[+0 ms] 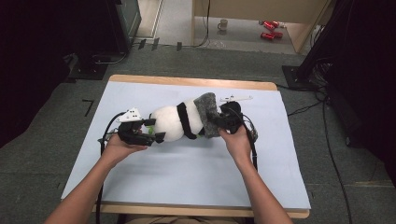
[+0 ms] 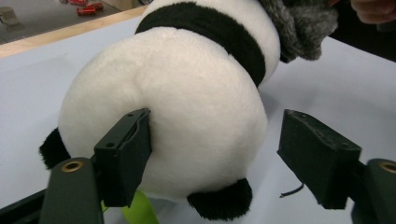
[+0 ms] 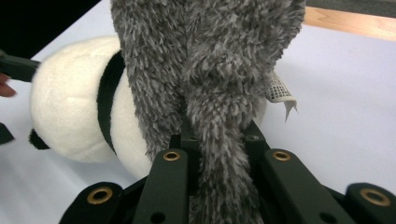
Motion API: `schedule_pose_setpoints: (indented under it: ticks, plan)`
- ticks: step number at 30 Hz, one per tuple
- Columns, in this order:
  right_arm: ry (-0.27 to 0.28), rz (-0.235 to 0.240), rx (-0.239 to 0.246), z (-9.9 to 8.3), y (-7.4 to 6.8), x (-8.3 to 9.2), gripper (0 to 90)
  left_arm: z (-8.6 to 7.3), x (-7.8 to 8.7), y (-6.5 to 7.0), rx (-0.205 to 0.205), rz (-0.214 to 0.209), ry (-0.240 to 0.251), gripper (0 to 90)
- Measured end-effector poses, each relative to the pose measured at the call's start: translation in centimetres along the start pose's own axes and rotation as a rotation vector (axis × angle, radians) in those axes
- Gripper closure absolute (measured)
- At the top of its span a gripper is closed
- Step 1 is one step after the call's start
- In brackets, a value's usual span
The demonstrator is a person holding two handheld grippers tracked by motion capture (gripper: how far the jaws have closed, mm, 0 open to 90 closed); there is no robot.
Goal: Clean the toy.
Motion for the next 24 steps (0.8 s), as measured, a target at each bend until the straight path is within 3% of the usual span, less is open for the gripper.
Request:
schedule_pose_setpoints:
  ticks: [3, 5, 8, 11, 13, 14, 16, 19, 21, 24]
  plan:
    - [0.012, 0.006, -0.005, 0.6, 0.0, -0.2, 77.9, -0.4, -0.8, -0.4, -0.012, -0.003, -0.004, 16.8]
    - [0.02, 0.008, -0.008, 1.2, -0.1, -0.4, 77.9, -0.5, -1.0, -0.7, -0.011, -0.008, 0.0, 13.8]
    - [0.02, 0.007, -0.009, 1.8, -0.2, -0.8, 77.9, -0.8, -1.3, -0.9, -0.039, 0.002, 0.008, 12.5]
    - [0.028, 0.009, -0.014, 2.3, 0.0, -1.2, 77.9, -0.9, -1.7, -0.9, -0.061, 0.036, 0.002, 12.6]
    - [0.037, 0.018, -0.024, 2.4, 0.1, -1.4, 77.8, -1.0, -2.1, -0.7, -0.088, 0.085, -0.008, 13.6]
    - [0.043, 0.022, -0.029, 2.4, 0.2, -1.4, 77.7, -1.0, -2.5, -0.6, -0.108, 0.129, -0.021, 16.5]
    - [0.053, 0.036, -0.041, 2.5, 0.2, -1.3, 77.7, -1.0, -2.5, -0.7, -0.123, 0.154, -0.015, 26.4]
    - [0.066, 0.049, -0.043, 2.5, 0.1, -0.6, 77.7, -0.7, -2.4, -0.9, -0.088, 0.177, -0.016, 40.8]
    - [0.077, 0.051, -0.043, 2.4, 0.1, 0.1, 77.8, -0.6, -2.2, -1.1, -0.039, 0.189, -0.015, 51.1]
    - [0.087, 0.056, -0.043, 2.2, 0.0, 0.9, 77.7, -0.3, -2.0, -0.8, -0.061, 0.194, -0.015, 62.0]
Point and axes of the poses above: each handheld gripper's, and its own axes: x roughly backward along the jaws, z roughly out of its top, y roughly to its right, the point moved 2 cm from there along -x, roughly forward along the jaws, and after that the axes turned 12 degrees about z, right-handed, at the moved point
